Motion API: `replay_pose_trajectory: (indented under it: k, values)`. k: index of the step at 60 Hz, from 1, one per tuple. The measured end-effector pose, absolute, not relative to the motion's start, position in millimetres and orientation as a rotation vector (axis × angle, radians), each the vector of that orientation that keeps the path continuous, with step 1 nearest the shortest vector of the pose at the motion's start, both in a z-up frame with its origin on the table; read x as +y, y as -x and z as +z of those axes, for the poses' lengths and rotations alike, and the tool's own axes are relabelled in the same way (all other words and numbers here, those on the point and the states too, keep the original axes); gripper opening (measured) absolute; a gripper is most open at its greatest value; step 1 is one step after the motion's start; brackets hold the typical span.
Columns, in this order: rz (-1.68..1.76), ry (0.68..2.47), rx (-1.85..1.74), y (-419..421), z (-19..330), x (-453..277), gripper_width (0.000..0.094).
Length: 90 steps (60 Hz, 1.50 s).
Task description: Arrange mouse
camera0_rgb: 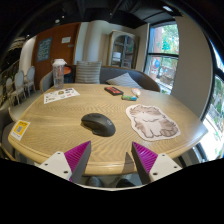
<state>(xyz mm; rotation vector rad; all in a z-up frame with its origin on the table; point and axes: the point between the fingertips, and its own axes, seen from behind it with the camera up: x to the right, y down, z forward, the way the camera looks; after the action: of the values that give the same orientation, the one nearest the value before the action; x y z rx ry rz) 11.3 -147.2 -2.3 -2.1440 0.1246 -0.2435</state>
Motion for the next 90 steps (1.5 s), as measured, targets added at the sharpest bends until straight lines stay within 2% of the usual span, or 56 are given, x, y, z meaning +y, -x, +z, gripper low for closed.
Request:
replay_pose_trajectory:
  k: [14,35,38,42,50,53,56,57,61,68,77,83,90]
  values:
    - [-0.142,2.17,0.086,1.6,-15.1,-84.5,0.0836]
    - [-0.149,2.269,0.104,-26.3,-18.8,3.3,0.0819]
    - [-0.127,2.264,0.133,-25.6,-20.5,13.3,0.078]
    - [-0.111,2.244,0.175,-25.6,-22.2,21.7,0.0615]
    - [-0.173,2.249,0.211,-27.5,-22.7,21.6,0.0529]
    - [-0.198,2.257,0.198,-27.1,-21.2,20.4,0.0479]
    - [-0.232,2.238,0.155,-26.7,-12.5,21.9,0.0375]
    - [-0.239,2.233,0.137,-25.7,-9.4,23.2,0.0366]
    - [-0.251,2.252,0.113,-26.6,-5.3,16.6,0.036]
    - [-0.344,2.212,0.118,-63.6,22.4,4.3,0.0359]
    - [-0.452,2.174,0.203,-152.8,52.5,-13.4,0.0359]
    - [-0.492,2.214,0.256,-208.8,37.0,-21.1,0.0375]
    - [-0.439,2.287,0.275,-236.9,-1.1,-25.6,0.0389]
